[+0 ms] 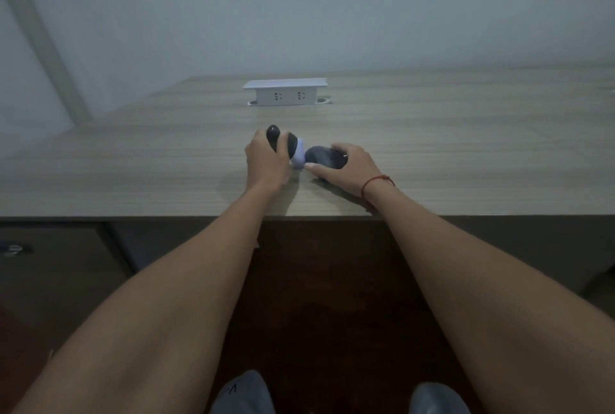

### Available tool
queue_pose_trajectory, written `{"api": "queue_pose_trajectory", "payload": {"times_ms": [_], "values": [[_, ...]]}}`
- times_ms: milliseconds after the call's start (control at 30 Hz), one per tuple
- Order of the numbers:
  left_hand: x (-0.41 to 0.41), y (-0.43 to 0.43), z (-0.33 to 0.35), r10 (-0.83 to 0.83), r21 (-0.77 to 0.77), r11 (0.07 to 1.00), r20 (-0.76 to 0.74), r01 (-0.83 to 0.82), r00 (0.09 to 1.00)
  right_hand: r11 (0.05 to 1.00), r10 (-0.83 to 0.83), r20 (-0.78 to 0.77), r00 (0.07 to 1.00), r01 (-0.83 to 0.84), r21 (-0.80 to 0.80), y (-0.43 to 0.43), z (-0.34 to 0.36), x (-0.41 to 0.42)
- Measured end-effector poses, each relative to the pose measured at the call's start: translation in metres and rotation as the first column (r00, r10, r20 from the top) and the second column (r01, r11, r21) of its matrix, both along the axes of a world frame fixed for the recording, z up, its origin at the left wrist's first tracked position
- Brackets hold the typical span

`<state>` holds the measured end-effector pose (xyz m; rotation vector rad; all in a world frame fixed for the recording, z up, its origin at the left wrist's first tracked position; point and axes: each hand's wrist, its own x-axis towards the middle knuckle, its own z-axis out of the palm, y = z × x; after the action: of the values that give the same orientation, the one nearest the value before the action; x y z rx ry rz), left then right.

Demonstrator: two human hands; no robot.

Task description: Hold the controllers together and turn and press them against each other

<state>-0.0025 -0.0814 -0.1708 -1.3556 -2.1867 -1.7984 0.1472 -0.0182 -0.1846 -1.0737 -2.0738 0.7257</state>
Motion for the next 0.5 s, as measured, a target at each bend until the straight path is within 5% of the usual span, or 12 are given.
{"api": "queue_pose_trajectory", "payload": {"times_ms": [133,267,500], "values": [[0.004,0.002,0.002,-0.088,0.063,0.994,0.007,0.087,0.996,0.999,-0.033,0.030,0.999,0.033,0.026,0.002,0.000,-0.001],[0.002,0.006,-0.007,-0.062,-0.079,0.995,-0.100,0.054,0.993,1.000,0.006,-0.041,0.999,-0.007,-0.014,0.003,-0.002,0.002],[0.005,0.007,0.018,-0.012,0.006,1.000,0.038,0.012,0.999,0.996,0.047,-0.041,0.998,-0.049,-0.069,0.007,-0.001,-0.001]]}}
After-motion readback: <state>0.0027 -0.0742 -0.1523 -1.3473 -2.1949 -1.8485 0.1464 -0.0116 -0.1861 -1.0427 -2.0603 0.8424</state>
